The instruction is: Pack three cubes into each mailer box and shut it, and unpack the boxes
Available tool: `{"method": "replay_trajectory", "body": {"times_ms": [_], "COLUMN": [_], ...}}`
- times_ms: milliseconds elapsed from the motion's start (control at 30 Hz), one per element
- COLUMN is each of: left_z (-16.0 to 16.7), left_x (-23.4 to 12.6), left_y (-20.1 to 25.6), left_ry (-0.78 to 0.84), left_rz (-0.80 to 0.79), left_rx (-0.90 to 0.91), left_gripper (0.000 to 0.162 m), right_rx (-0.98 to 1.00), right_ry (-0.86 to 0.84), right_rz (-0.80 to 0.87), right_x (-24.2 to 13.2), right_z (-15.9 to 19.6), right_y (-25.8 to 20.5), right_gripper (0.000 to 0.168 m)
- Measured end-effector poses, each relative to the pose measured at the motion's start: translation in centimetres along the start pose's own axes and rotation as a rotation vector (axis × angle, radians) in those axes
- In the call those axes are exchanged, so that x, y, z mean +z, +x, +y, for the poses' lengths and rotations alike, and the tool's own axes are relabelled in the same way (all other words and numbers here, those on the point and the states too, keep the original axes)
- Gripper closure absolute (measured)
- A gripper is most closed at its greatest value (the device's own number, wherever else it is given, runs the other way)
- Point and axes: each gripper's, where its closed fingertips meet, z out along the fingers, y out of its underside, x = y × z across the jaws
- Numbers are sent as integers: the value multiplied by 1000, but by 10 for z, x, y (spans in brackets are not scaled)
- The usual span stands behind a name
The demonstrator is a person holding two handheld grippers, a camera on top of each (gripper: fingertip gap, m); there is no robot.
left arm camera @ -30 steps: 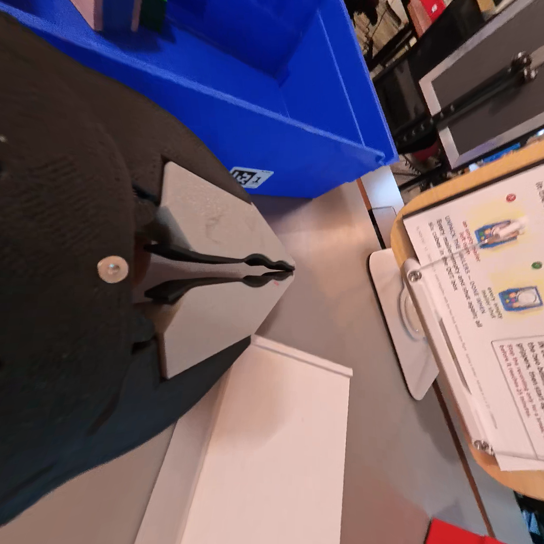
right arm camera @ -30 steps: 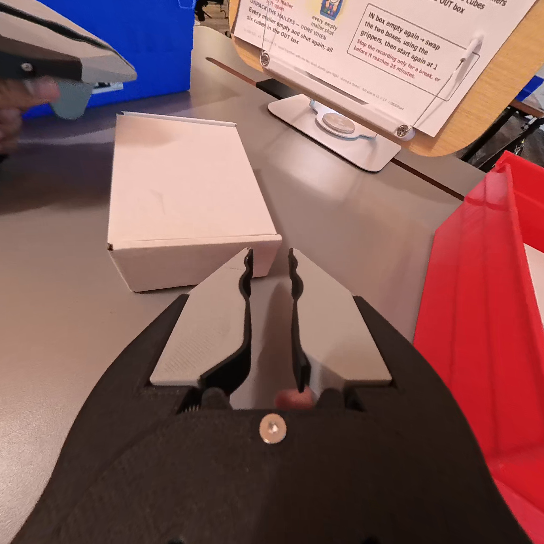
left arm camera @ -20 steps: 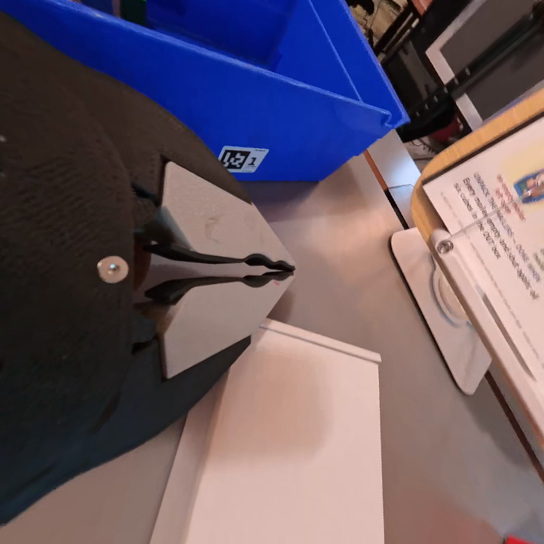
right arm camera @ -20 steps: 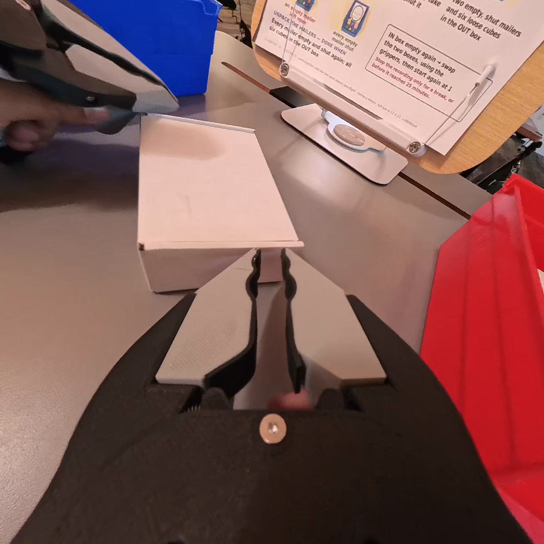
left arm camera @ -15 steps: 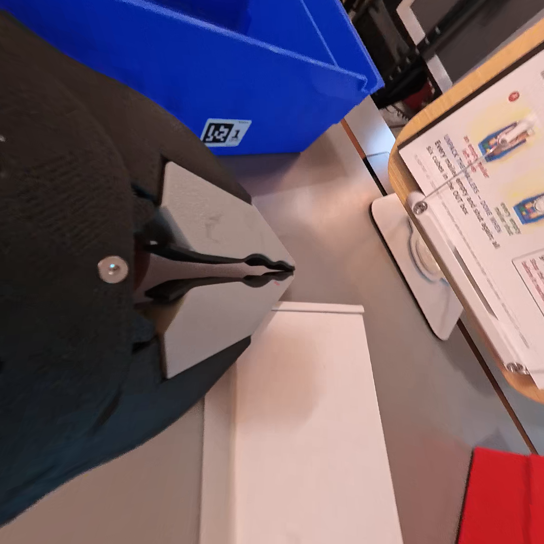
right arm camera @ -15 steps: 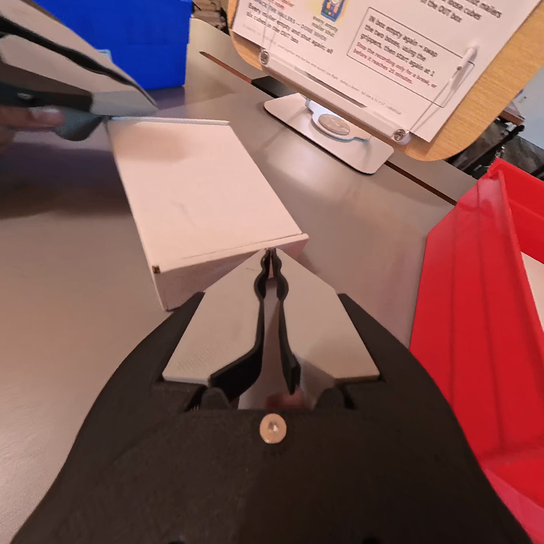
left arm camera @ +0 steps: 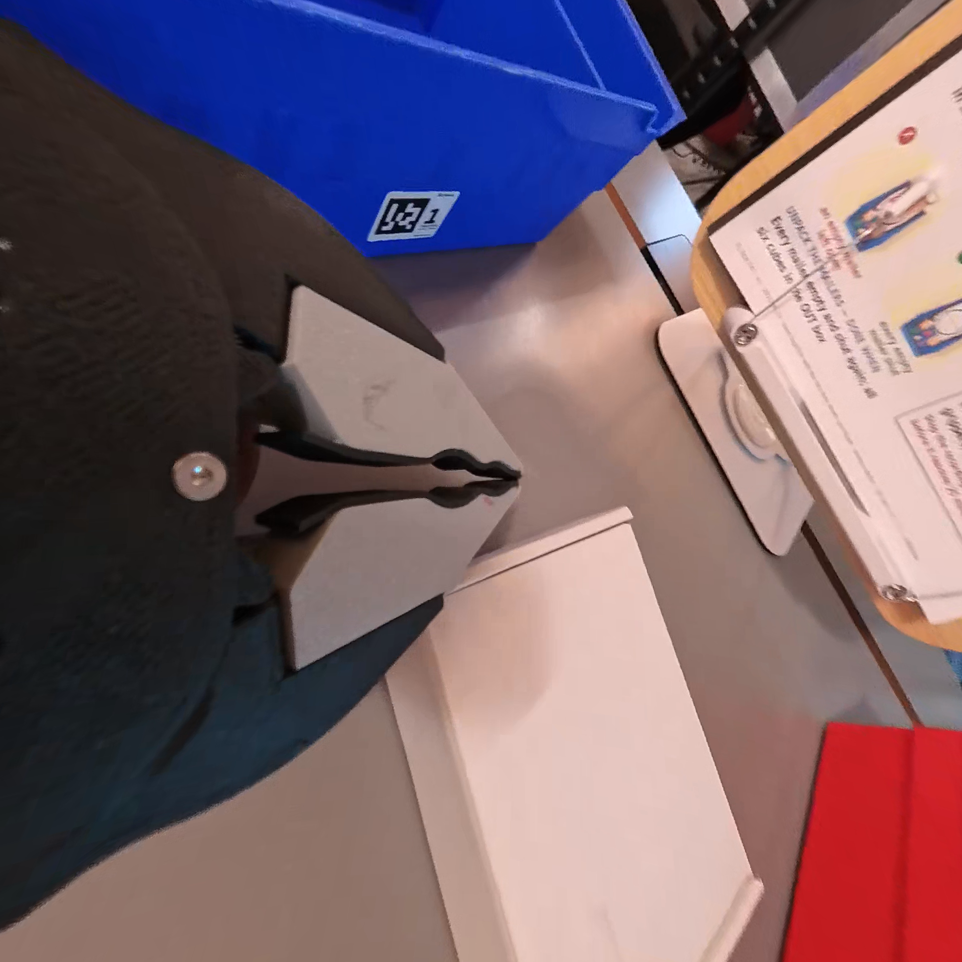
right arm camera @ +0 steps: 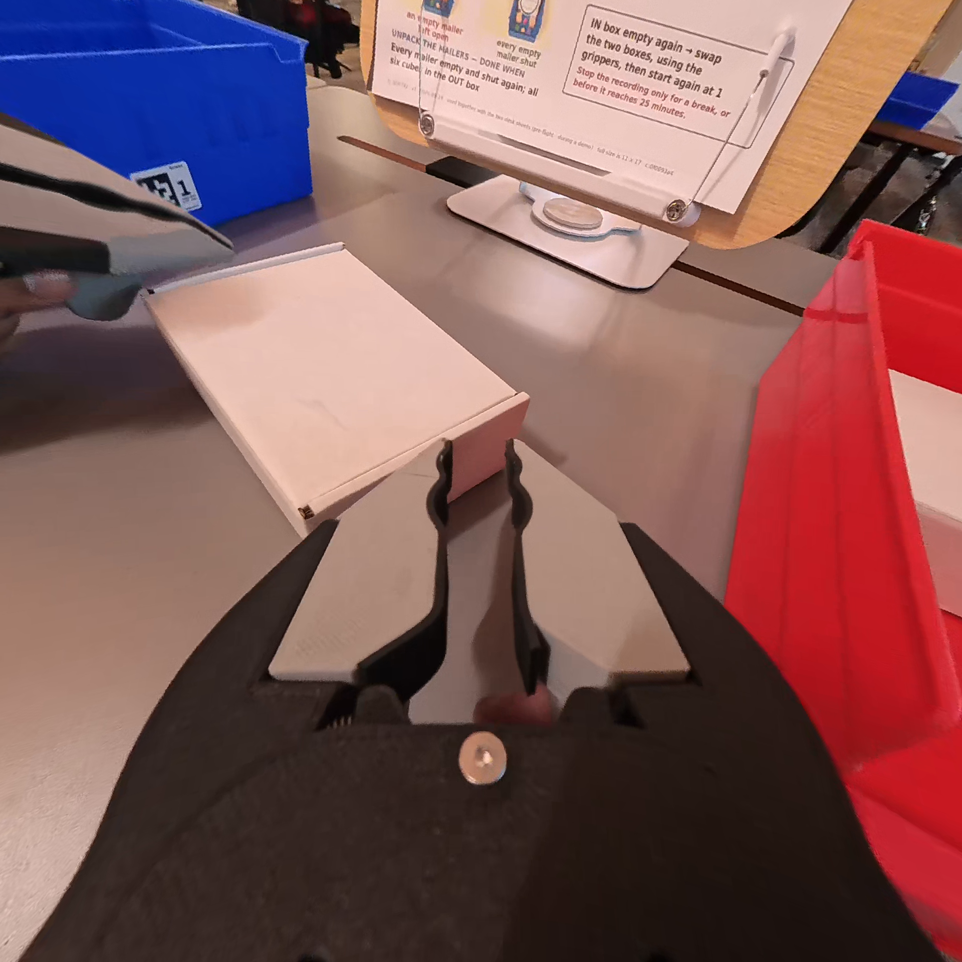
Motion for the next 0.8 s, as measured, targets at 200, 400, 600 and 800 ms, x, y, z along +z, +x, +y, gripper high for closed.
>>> {"method": "replay_trajectory", "body": {"times_ms": [200, 400, 600, 800], "left_z": [14, 27, 27, 29], "left_x": [7, 14, 12, 13], "left_y": [16, 19, 27, 27], "left_ry": [-101, -184, -177, -189], "left_rz": [18, 38, 52, 53], "left_rx": [137, 156, 232, 229], "left_gripper": [162, 162, 162, 162], "right_rx": [-18, -20, -11, -15], "right_ry": [-43, -75, -121, -140], "right_rz": [30, 43, 50, 49], "right_x": [3, 5, 7, 7], "right_z": [7, 12, 19, 22], "right_y": [2, 4, 7, 6], "right_gripper": [168, 168, 168, 168]}}
